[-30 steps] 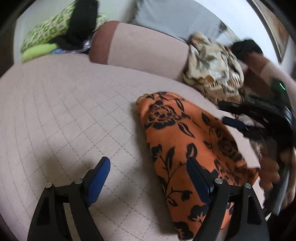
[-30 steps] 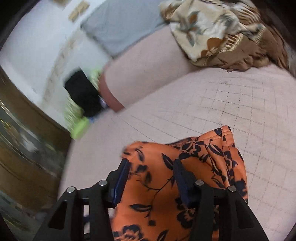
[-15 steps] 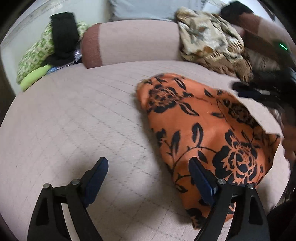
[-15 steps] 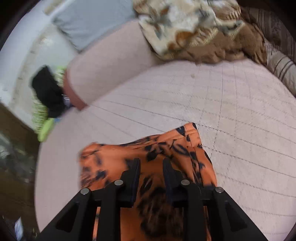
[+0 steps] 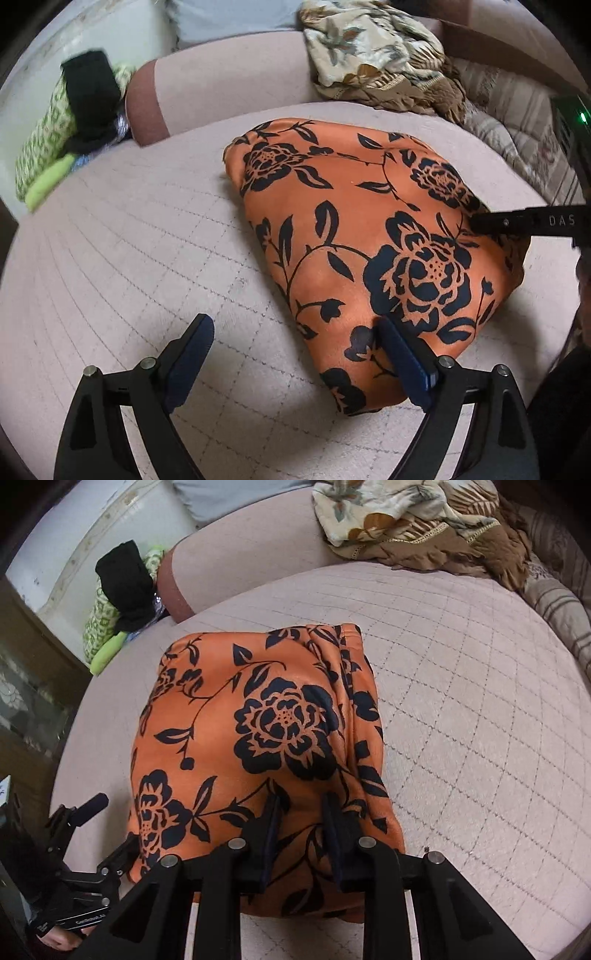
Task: Fold small clothes
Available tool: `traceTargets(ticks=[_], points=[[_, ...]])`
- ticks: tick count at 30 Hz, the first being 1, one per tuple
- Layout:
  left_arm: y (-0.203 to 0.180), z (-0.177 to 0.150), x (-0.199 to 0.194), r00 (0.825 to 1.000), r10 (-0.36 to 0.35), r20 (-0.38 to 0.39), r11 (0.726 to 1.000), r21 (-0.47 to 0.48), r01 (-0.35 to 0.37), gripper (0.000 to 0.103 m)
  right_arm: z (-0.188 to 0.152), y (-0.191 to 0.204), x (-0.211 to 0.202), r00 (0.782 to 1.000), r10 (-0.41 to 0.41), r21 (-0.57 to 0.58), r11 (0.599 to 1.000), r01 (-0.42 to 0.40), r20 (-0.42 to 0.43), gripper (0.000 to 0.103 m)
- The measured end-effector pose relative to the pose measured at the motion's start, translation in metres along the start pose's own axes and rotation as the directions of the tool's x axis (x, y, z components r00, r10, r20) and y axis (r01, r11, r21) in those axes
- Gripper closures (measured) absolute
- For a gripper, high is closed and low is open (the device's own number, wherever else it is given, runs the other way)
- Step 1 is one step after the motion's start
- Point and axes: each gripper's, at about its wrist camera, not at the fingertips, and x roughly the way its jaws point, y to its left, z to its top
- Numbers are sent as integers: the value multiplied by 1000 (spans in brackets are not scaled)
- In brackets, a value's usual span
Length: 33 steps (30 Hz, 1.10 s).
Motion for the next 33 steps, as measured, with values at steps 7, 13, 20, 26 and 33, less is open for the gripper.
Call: traceTargets(ticks=[7,13,20,26,33], points=[[13,11,-20,995,4,96,998,-69,3,12,40,18,-21,989,-6,58,998,-2,150,76],[15,21,3,993,96,69,995,-41,-94,12,77,11,42,997,-73,148,986,73,-5,76],[22,26,13,995,87,57,994,-71,-82,12,83,15,41,996,-91,115,989,88,23,75],[19,25,13,992,104,66,993,-70,-100,12,74,32,19,993,-44,50,998,39,114,75],[16,24,14,991,114,70,992,-65,-110,12,72,43,49,998,-41,44,998,40,39,75]])
